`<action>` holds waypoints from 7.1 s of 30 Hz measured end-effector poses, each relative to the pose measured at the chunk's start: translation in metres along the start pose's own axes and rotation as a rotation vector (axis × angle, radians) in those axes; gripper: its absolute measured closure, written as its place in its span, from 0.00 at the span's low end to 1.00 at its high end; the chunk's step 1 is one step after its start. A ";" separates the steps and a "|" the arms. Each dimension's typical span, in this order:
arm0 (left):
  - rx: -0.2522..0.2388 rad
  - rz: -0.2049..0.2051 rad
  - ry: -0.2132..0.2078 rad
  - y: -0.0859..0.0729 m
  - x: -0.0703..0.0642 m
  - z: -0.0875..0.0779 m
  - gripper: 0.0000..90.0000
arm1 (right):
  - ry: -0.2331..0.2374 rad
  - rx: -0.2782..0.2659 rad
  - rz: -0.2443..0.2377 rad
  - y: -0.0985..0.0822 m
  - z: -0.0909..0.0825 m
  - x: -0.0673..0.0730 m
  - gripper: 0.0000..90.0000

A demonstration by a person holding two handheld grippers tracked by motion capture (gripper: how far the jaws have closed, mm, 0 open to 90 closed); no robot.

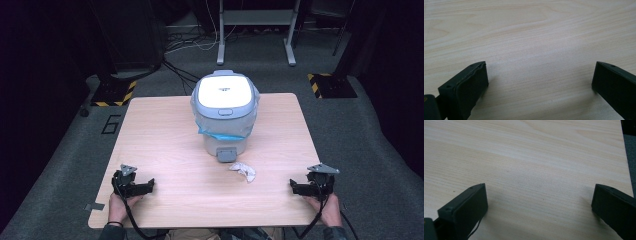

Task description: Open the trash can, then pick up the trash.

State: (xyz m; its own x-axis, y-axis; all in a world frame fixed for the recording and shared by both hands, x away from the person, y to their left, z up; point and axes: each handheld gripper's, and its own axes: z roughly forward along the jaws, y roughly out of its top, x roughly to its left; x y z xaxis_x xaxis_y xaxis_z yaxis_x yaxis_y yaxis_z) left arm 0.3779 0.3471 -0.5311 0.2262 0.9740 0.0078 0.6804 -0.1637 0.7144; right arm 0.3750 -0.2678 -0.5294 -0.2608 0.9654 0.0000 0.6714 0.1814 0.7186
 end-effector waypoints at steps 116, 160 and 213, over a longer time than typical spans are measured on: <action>-0.200 0.377 -0.413 0.121 -0.167 0.030 1.00 | -0.017 -0.006 0.025 0.002 0.002 0.000 0.02; -0.203 0.430 -0.397 0.091 -0.217 0.082 1.00 | -0.028 -0.009 0.028 0.002 0.002 0.000 0.03; -0.193 0.398 -0.427 0.092 -0.214 0.083 1.00 | 0.182 -0.024 -0.025 0.046 0.007 0.072 0.00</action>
State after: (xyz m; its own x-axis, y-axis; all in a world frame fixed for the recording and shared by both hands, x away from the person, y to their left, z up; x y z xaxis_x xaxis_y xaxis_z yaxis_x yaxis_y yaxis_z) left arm 0.4500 0.1101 -0.5251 0.7235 0.6888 0.0471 0.3570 -0.4317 0.8284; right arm 0.3920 -0.1884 -0.5016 -0.4004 0.9102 0.1061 0.6470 0.1988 0.7361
